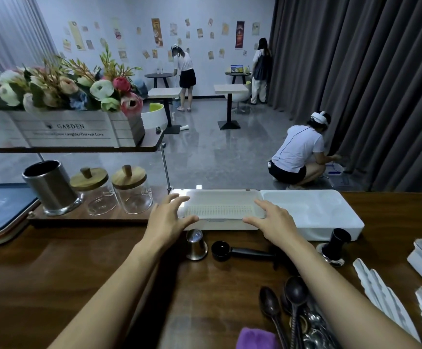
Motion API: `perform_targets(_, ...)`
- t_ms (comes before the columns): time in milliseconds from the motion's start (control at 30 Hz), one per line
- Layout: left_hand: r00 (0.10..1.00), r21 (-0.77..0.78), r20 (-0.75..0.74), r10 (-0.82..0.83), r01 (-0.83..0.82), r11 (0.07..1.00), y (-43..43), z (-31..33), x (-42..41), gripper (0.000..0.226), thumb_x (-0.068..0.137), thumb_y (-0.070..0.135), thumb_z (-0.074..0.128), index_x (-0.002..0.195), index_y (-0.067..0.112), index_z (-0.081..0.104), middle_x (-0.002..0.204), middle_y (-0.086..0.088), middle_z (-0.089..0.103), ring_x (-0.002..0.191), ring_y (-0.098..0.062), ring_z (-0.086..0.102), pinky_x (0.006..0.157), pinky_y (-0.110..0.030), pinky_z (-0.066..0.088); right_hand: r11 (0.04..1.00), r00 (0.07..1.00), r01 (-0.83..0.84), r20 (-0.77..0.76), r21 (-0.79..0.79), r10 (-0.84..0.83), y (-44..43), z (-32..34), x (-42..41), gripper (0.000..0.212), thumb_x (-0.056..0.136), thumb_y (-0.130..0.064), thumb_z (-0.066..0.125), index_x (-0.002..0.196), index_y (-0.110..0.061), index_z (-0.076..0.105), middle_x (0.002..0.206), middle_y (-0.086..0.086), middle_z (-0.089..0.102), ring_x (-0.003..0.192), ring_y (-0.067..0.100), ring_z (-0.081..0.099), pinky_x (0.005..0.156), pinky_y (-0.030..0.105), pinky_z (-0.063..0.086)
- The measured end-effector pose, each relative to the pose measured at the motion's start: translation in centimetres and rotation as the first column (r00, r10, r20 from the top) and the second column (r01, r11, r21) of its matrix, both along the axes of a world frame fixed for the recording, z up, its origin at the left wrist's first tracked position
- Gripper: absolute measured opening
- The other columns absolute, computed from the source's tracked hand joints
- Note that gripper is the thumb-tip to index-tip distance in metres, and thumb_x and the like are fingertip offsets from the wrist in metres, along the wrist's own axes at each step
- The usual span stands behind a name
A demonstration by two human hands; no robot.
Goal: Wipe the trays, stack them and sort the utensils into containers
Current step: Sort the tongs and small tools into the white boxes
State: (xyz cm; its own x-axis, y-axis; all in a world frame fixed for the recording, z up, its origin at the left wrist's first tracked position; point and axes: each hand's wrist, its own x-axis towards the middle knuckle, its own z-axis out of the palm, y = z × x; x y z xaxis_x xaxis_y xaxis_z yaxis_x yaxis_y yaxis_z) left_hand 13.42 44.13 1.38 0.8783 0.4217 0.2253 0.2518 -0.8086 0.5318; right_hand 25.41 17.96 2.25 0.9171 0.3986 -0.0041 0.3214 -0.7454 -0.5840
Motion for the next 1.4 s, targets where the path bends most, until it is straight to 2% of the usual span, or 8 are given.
perform_targets(267, 0.983, -0.026, 0.180, -0.039, 0.044, 0.999, -1.2, 2.9, -1.8, 0.060, 0.083, 0.042, 0.082, 0.137, 0.030, 0.060, 0.162, 0.005, 0.033, 0.142, -0.024, 0.041, 0.107, -0.046, 0.043, 0.980, 0.995, 0.063, 0.062, 0.189, -0.076, -1.0, 3.2, -1.4, 0.075, 0.080, -0.048, 0.079, 0.147, -0.026, 0.051, 0.159, 0.001, 0.037, 0.141, 0.026, 0.042, 0.113, 0.038, 0.034)
perform_targets(467, 0.967, -0.002, 0.254, -0.032, 0.034, 0.999, -2.0, 4.5, -5.4, 0.064, 0.083, 0.043, 0.081, 0.141, 0.032, 0.056, 0.164, 0.005, 0.030, 0.144, -0.022, 0.039, 0.108, -0.044, 0.042, 0.968, 0.991, 0.072, 0.096, 0.240, -0.098, -1.9, 4.7, -4.8, 0.077, 0.076, -0.051, 0.082, 0.144, -0.030, 0.053, 0.159, -0.005, 0.037, 0.126, 0.025, 0.055, 0.108, 0.041, 0.042)
perform_targets(733, 0.984, -0.030, 0.179, 0.019, -0.014, 0.999, -2.0, 4.9, -13.2, 0.063, 0.083, 0.052, 0.078, 0.140, 0.040, 0.055, 0.167, 0.011, 0.026, 0.149, -0.023, 0.034, 0.111, -0.057, 0.040, 0.962, 0.991, 0.015, 0.128, 0.273, -0.051, -2.1, 5.6, -12.5, 0.077, 0.078, -0.047, 0.082, 0.146, -0.026, 0.052, 0.159, -0.005, 0.036, 0.135, 0.021, 0.049, 0.112, 0.039, 0.040)
perform_targets(900, 0.979, -0.065, 0.151, 0.140, -0.132, 0.989, -3.2, 4.1, -20.8, 0.061, 0.080, 0.050, 0.080, 0.137, 0.041, 0.059, 0.164, 0.018, 0.028, 0.144, -0.023, 0.041, 0.109, -0.057, 0.041, 0.963, 0.986, -0.088, 0.163, 0.255, 0.047, -2.0, 4.6, -17.7, 0.075, 0.078, -0.043, 0.083, 0.144, -0.023, 0.055, 0.154, -0.012, 0.043, 0.136, 0.014, 0.047, 0.106, 0.023, 0.034)
perform_targets(1067, 0.959, -0.091, 0.059, 0.276, -0.270, 0.959, -6.2, 0.9, -29.1, 0.059, 0.080, 0.048, 0.081, 0.135, 0.041, 0.061, 0.161, 0.021, 0.030, 0.145, -0.026, 0.040, 0.108, -0.055, 0.040, 0.959, 0.979, -0.202, 0.060, 0.198, 0.194, -2.7, 1.8, -22.6, 0.079, 0.078, -0.050, 0.079, 0.148, -0.029, 0.048, 0.160, -0.012, 0.032, 0.142, 0.015, 0.040, 0.117, 0.037, 0.035)
perform_targets(1167, 0.948, -0.087, 0.011, 0.318, -0.315, 0.945, -7.8, -1.0, -33.0, 0.057, 0.081, 0.048, 0.079, 0.134, 0.040, 0.061, 0.159, 0.024, 0.026, 0.149, -0.032, 0.033, 0.109, -0.057, 0.040, 0.955, 0.971, -0.236, 0.010, 0.180, 0.238, -3.5, 0.2, -25.6, 0.078, 0.082, -0.046, 0.078, 0.150, -0.029, 0.044, 0.162, -0.009, 0.029, 0.144, 0.016, 0.036, 0.116, 0.033, 0.031)
perform_targets(1300, 0.940, -0.096, 0.037, 0.339, -0.334, 0.938, -9.2, -2.7, -35.5, 0.053, 0.081, 0.045, 0.081, 0.131, 0.035, 0.065, 0.157, 0.023, 0.028, 0.148, -0.031, 0.036, 0.102, -0.047, 0.044, 0.953, 0.965, -0.255, -0.023, 0.162, 0.262, -4.2, -0.9, -27.7, 0.076, 0.083, -0.044, 0.078, 0.150, -0.028, 0.045, 0.162, -0.008, 0.029, 0.144, 0.014, 0.035, 0.114, 0.025, 0.026)
perform_targets(1400, 0.944, -0.081, 0.042, 0.328, -0.324, 0.943, -9.5, -3.7, -36.3, 0.054, 0.081, 0.052, 0.077, 0.132, 0.038, 0.064, 0.160, 0.021, 0.027, 0.148, -0.034, 0.036, 0.100, -0.054, 0.047, 0.952, 0.958, -0.274, -0.043, 0.136, 0.282, -4.6, -1.0, -28.4, 0.075, 0.085, -0.045, 0.075, 0.151, -0.027, 0.043, 0.163, -0.009, 0.027, 0.146, 0.016, 0.033, 0.117, 0.034, 0.028)
